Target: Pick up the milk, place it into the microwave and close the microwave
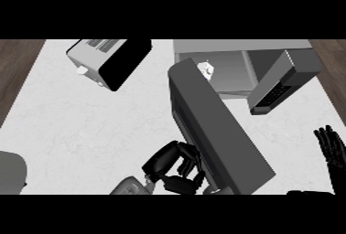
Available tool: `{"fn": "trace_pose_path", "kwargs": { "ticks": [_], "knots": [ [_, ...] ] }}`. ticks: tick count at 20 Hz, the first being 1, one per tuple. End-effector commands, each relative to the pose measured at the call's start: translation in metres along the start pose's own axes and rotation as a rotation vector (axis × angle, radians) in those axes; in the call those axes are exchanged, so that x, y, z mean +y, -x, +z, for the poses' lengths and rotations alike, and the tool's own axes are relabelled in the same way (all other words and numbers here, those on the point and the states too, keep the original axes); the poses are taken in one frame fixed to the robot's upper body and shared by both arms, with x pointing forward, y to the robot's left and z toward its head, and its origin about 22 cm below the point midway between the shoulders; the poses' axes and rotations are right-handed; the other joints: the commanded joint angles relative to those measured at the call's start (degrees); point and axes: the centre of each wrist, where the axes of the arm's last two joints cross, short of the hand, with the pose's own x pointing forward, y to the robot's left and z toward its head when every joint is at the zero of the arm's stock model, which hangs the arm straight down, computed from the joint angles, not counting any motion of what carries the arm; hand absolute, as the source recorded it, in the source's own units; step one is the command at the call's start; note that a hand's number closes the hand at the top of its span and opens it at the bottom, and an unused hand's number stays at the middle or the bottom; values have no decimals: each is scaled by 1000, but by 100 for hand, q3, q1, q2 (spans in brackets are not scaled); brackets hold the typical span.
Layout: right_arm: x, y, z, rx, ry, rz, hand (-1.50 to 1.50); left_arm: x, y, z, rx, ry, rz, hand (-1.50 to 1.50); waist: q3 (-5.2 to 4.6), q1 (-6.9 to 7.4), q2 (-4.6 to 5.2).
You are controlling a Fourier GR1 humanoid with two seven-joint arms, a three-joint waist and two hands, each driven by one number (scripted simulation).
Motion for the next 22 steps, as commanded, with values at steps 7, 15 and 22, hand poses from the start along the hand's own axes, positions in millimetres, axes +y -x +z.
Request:
{"fn": "trace_pose_path", "kwargs": {
  "ticks": [7, 15, 22],
  "knots": [
    [-29, -35, -16, -128, -81, -96, -150, -46, 4, -25, 29, 20, -5, 150, -8, -282, 48],
    [-20, -59, -50, -228, -152, -96, -150, -41, -6, -41, 28, -148, -66, 150, -22, -670, 111],
    [-13, -76, -65, -247, -206, -138, -150, -16, -34, -63, -115, -338, 27, 150, -59, -967, 183]
  ]
}}
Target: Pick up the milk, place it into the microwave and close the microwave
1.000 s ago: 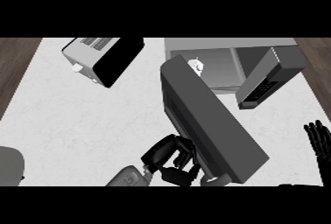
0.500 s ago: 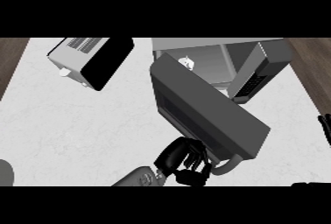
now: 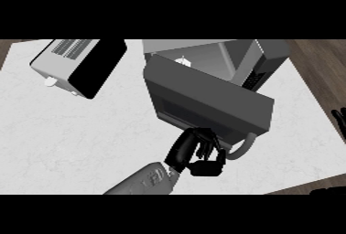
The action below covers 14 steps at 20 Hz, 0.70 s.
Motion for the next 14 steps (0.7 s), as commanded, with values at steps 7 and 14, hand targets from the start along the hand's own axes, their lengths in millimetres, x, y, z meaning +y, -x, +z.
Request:
{"fn": "trace_pose_path", "kwargs": {
  "ticks": [7, 14],
  "knots": [
    [-5, -19, -31, -61, -106, -62, -150, 22, -31, -36, -119, -195, 128, 150, -10, -367, 155],
    [-9, -30, -44, -64, -153, -72, -150, 42, -43, -62, -100, -279, 171, 150, 7, -590, 221]
  ]
}}
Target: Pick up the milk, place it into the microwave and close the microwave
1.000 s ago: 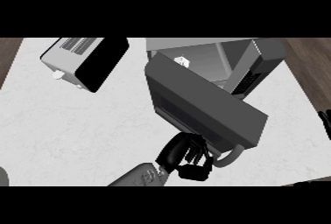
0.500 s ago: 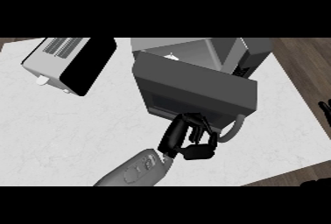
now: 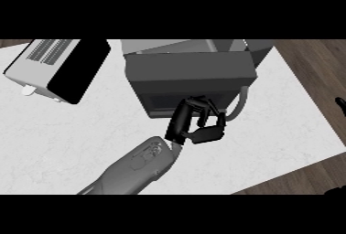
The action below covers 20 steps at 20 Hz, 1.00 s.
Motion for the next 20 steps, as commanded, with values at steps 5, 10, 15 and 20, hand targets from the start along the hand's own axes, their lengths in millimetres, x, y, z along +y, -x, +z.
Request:
{"fn": "trace_pose_path", "kwargs": {
  "ticks": [5, 10, 15, 20],
  "knots": [
    [-20, -18, -16, -22, -43, 19, -150, 14, -16, -36, -20, -89, 34, 150, 15, -165, 83],
    [-24, -22, -23, -28, -46, 9, -150, 20, -24, -50, -67, -111, 79, 150, 11, -158, 123],
    [-32, -26, -28, -32, -44, 6, -150, 20, -22, -50, -82, -115, 100, 150, 17, -208, 148],
    [-41, -31, -33, -33, -45, 22, -150, 20, -26, -55, -97, -121, 123, 150, 27, -234, 186]
  ]
}}
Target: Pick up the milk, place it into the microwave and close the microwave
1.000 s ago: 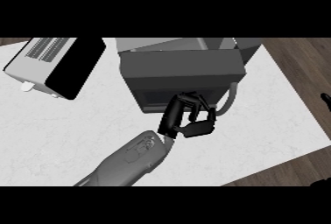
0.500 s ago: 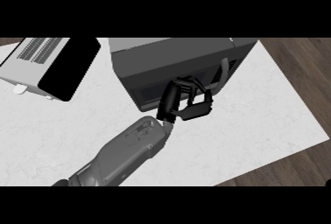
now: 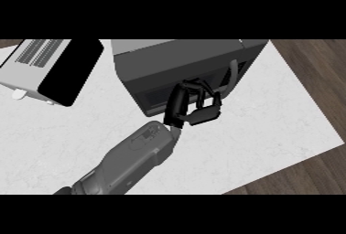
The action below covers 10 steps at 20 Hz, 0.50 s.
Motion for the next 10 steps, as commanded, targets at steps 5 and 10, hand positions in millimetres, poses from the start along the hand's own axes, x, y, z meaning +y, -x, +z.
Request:
{"fn": "trace_pose_path", "kwargs": {
  "ticks": [5, 10],
  "knots": [
    [-17, -8, -8, -8, 21, 17, -150, 2, -19, -29, -71, -34, 11, 150, 8, -15, 38],
    [-29, -17, -13, -17, 23, 46, -150, 4, -13, -25, -74, -41, 26, 150, 4, -68, 64]
  ]
}}
